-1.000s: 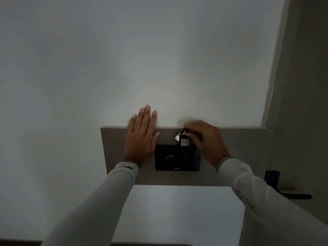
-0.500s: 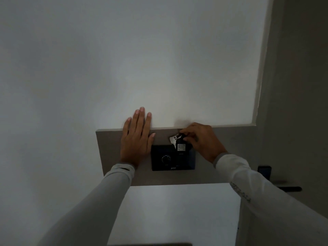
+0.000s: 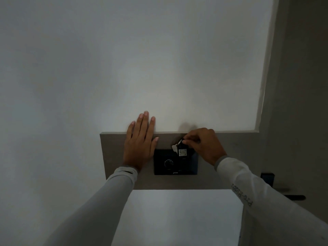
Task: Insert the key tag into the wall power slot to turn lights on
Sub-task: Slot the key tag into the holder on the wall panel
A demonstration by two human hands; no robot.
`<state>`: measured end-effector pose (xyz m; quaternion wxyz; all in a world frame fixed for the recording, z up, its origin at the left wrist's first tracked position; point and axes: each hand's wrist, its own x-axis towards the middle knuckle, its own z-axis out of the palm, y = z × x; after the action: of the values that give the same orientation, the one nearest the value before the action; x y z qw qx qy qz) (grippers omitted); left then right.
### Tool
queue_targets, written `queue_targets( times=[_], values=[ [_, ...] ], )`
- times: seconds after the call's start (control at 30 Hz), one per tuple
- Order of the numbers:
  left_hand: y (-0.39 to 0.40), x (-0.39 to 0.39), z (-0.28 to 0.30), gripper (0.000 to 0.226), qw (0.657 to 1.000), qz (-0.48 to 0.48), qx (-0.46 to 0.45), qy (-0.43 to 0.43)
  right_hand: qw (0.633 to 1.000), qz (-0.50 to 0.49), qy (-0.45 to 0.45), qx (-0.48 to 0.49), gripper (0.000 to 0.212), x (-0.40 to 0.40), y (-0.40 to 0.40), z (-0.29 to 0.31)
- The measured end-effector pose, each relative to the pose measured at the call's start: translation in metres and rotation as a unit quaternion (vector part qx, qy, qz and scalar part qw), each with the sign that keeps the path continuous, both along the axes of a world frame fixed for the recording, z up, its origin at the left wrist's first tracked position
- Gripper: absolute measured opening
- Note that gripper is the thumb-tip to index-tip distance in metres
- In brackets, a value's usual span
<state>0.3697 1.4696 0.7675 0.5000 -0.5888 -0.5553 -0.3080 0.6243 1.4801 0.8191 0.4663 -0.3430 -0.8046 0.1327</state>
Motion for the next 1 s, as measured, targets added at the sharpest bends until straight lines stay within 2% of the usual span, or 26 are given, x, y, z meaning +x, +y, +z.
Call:
queue_targets(
  times=[0.27,0.5,0.83,1.0],
  values=[
    [-0.002,0.001,0.002,0.063,1.0,0.001,-0.004,-0.003,0.995,0.0,-0.063,0.076,0.011,0.003,-0.011,0.01],
    [-0.003,0.003,0.002,0.062,1.0,0.002,0.0,-0.004,0.985,-0.025,-0.135,0.105,0.016,-0.002,-0.01,0.018],
    [-0.004,0.004,0.002,0.062,1.0,0.004,0.005,-0.006,0.983,-0.023,-0.127,0.127,0.014,0.001,-0.009,0.009],
    [-0.007,0.006,0.003,0.062,1.0,0.011,0.0,0.0,0.978,-0.029,-0.163,0.126,0.017,0.0,-0.012,0.012]
  ],
)
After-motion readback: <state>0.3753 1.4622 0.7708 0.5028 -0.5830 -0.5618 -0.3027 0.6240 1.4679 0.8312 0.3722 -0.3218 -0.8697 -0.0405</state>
